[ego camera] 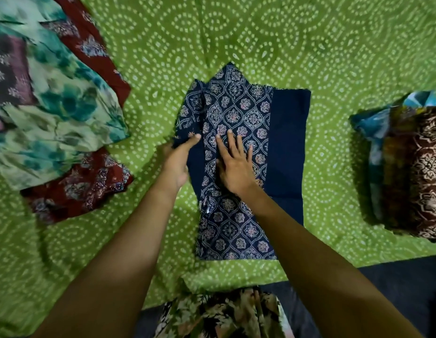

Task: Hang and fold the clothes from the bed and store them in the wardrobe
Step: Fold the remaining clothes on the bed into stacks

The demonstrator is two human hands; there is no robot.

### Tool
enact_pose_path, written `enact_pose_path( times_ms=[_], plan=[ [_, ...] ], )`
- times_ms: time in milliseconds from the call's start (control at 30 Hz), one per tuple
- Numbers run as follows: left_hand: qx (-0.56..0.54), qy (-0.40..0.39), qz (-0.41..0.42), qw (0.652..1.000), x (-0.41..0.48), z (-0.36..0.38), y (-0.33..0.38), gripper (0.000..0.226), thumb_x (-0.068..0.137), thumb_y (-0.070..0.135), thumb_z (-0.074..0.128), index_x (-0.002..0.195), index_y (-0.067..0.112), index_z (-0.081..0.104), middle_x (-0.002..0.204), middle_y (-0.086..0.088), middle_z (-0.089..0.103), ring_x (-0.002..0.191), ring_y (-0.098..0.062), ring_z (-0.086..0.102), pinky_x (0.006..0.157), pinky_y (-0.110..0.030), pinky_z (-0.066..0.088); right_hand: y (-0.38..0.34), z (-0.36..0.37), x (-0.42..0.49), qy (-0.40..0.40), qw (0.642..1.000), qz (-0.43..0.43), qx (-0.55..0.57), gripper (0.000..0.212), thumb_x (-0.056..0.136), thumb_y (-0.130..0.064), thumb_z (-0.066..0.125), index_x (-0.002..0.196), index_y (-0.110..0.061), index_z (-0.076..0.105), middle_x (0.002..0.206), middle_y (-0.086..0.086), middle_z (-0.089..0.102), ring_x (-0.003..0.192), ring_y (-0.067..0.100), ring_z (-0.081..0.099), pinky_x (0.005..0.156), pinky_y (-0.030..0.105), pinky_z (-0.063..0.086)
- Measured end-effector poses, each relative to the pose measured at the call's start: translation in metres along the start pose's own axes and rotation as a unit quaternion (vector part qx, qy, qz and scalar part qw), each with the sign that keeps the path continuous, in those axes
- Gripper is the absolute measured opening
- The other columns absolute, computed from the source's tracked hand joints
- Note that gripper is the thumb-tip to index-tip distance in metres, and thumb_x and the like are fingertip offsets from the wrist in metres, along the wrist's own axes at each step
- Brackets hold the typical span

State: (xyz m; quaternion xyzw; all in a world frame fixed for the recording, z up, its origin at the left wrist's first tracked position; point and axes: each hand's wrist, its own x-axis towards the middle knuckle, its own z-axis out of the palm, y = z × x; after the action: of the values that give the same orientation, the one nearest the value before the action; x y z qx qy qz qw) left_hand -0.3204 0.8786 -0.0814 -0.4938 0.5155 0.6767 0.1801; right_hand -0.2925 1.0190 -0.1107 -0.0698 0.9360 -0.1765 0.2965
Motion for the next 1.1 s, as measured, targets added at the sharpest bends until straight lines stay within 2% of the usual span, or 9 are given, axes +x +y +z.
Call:
enact_pose_path(
  times_ms=[133, 233, 300, 400, 500, 600, 700, 833, 1100],
  plan=[
    [-0.039, 0.091, 0.031, 0.995, -0.003, 0.004, 0.006, 0.05, 0.09, 0.032, 0.059, 0.131, 0.008, 0.044, 0.134, -0.004, 0.051, 0.122, -0.017, 0.047, 0.106, -0.034, 0.036, 0.005, 0.001, -0.003, 0.032, 0.996, -0.021, 0.078, 0.059, 0.1, -0.025, 0.04, 0.15, -0.026, 0.009, 0.158, 0.003, -0.005, 0.145, 0.025, -0.012, 0.114, 0.052, -0.011],
    [-0.045, 0.117, 0.203, 0.971, -0.017, 0.01, 0.006, 0.018, 0.096, 0.027, 0.048, 0.093, 0.011, 0.057, 0.088, 0.011, 0.065, 0.075, 0.015, 0.051, 0.073, -0.004, 0.039, 0.007, -0.001, -0.003, 0.04, 0.981, -0.015, 0.19, 0.054, 0.099, -0.022, 0.042, 0.148, -0.022, 0.021, 0.158, 0.003, 0.004, 0.146, 0.022, -0.006, 0.114, 0.05, -0.011],
    [0.037, 0.037, 0.29, 0.956, -0.036, 0.019, -0.003, 0.03, 0.095, 0.036, 0.044, 0.095, 0.011, 0.058, 0.089, 0.001, 0.064, 0.074, 0.007, 0.059, 0.071, -0.009, 0.044, 0.006, -0.007, -0.005, 0.064, 0.949, 0.012, 0.31, 0.047, 0.099, -0.019, 0.043, 0.145, -0.015, 0.033, 0.154, 0.008, 0.024, 0.144, 0.019, 0.017, 0.118, 0.046, 0.005],
    [0.311, -0.124, 0.471, 0.816, -0.043, 0.034, -0.025, 0.048, 0.099, 0.034, 0.032, 0.144, 0.017, 0.027, 0.15, 0.002, 0.026, 0.135, -0.029, 0.035, 0.11, -0.042, 0.031, 0.008, -0.019, -0.016, 0.209, 0.874, 0.098, 0.427, 0.033, 0.099, -0.014, 0.044, 0.13, -0.005, 0.052, 0.117, 0.008, 0.061, 0.098, 0.01, 0.058, 0.09, 0.017, 0.044],
    [0.491, -0.22, 0.472, 0.698, -0.036, 0.044, -0.045, 0.054, 0.097, 0.04, 0.03, 0.145, 0.018, 0.024, 0.155, -0.008, 0.014, 0.143, -0.024, 0.018, 0.117, -0.042, 0.007, 0.021, -0.019, -0.027, 0.36, 0.815, 0.213, 0.4, 0.026, 0.097, -0.009, 0.043, 0.114, 0.001, 0.06, 0.105, 0.007, 0.065, 0.093, 0.013, 0.057, 0.084, 0.019, 0.044],
    [0.598, -0.116, 0.503, 0.613, -0.033, 0.039, -0.063, 0.053, 0.093, 0.029, 0.046, 0.142, 0.009, 0.036, 0.153, -0.013, 0.02, 0.141, -0.028, 0.022, 0.115, -0.042, 0.006, 0.04, -0.011, -0.038, 0.373, 0.82, 0.248, 0.356, 0.022, 0.094, -0.001, 0.045, 0.109, 0.001, 0.061, 0.108, 0.013, 0.065, 0.1, 0.021, 0.059, 0.089, 0.021, 0.042],
    [0.67, -0.045, 0.425, 0.608, -0.027, 0.031, -0.07, 0.072, 0.095, 0.034, 0.042, 0.149, 0.01, 0.001, 0.15, -0.009, -0.02, 0.143, -0.023, -0.012, 0.113, -0.037, -0.012, 0.052, -0.001, -0.044, 0.288, 0.885, 0.215, 0.295, 0.026, 0.094, -0.003, 0.045, 0.117, 0.001, 0.058, 0.118, 0.015, 0.059, 0.11, 0.026, 0.055, 0.092, 0.019, 0.035],
    [0.759, -0.09, 0.321, 0.559, -0.014, 0.03, -0.079, 0.081, 0.098, 0.046, 0.032, 0.143, 0.006, -0.022, 0.15, -0.017, -0.029, 0.14, -0.028, -0.024, 0.11, -0.037, -0.017, 0.052, 0.011, -0.047, 0.187, 0.946, 0.163, 0.211, 0.038, 0.097, -0.013, 0.045, 0.134, -0.002, 0.048, 0.144, 0.013, 0.039, 0.131, 0.025, 0.039, 0.108, 0.027, 0.029],
    [0.629, -0.084, 0.389, 0.668, -0.045, 0.012, -0.096, 0.056, 0.099, 0.031, 0.037, 0.147, 0.009, 0.02, 0.157, -0.012, 0.001, 0.145, -0.025, 0.004, 0.118, -0.038, 0.0, 0.061, 0.017, -0.084, 0.223, 0.945, 0.118, 0.205, 0.036, 0.097, -0.012, 0.044, 0.131, -0.004, 0.05, 0.143, 0.012, 0.039, 0.131, 0.027, 0.039, 0.111, 0.036, 0.033]
  ],
)
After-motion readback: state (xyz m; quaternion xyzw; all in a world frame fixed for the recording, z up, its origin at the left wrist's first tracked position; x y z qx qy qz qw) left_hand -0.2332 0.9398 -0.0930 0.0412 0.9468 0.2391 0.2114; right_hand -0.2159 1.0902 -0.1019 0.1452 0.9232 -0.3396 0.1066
